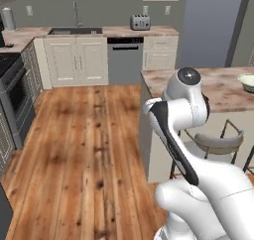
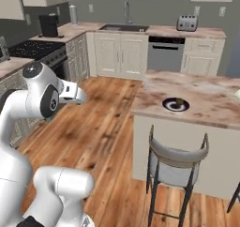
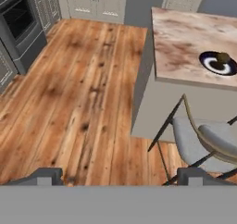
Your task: Take the smaller bowl and place it next to the appetizer plate on the dining counter , and place the larger bowl next to the plate with cooked food.
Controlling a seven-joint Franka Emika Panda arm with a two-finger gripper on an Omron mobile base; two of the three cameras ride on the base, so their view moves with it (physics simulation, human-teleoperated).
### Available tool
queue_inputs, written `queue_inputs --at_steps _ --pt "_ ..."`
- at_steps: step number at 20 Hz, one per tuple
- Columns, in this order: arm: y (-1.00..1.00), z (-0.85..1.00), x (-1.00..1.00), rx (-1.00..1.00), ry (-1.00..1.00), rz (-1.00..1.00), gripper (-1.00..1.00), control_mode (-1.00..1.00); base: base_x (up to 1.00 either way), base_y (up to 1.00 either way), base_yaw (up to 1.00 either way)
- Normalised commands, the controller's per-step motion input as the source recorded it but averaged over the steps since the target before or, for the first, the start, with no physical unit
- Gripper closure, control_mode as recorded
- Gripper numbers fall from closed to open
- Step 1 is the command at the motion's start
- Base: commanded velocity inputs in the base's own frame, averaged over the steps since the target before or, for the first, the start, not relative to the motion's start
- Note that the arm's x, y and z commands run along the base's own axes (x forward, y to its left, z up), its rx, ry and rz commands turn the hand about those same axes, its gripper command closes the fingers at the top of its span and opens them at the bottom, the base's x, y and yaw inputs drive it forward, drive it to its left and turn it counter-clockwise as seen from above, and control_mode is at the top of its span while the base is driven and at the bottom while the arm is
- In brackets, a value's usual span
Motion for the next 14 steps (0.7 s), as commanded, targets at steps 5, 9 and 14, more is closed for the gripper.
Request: queue_inputs --at_steps 5,9,14 --pt "0.00 0.00 0.00 0.00 0.00 0.00 -1.00 1.00 1.00 0.89 0.03" --pt "0.00 0.00 0.00 0.00 0.00 0.00 -1.00 1.00 1.00 0.69 0.02" --pt "0.00 0.00 0.00 0.00 0.00 0.00 -1.00 1.00 1.00 0.49 0.03"
